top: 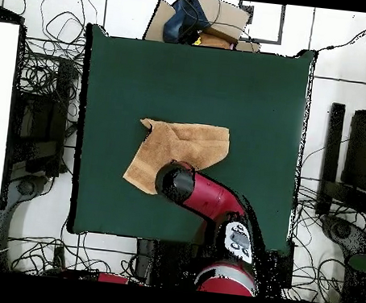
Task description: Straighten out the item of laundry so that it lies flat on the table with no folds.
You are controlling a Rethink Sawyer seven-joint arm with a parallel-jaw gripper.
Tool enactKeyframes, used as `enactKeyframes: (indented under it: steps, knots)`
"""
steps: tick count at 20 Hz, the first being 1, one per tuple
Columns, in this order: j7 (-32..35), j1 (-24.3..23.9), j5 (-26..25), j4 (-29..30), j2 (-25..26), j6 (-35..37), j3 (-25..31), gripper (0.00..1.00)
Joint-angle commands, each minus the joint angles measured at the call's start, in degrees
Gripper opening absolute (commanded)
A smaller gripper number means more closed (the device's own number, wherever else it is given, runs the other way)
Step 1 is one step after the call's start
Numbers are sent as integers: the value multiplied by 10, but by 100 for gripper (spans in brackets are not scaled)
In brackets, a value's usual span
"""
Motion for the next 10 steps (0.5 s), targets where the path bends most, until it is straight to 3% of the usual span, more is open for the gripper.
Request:
enactKeyframes:
  steps: [1,10]
  knots:
    - [108,7,28,-44,-24,73,5,0]
    - [127,15,31,-37,-35,72,-2,0]
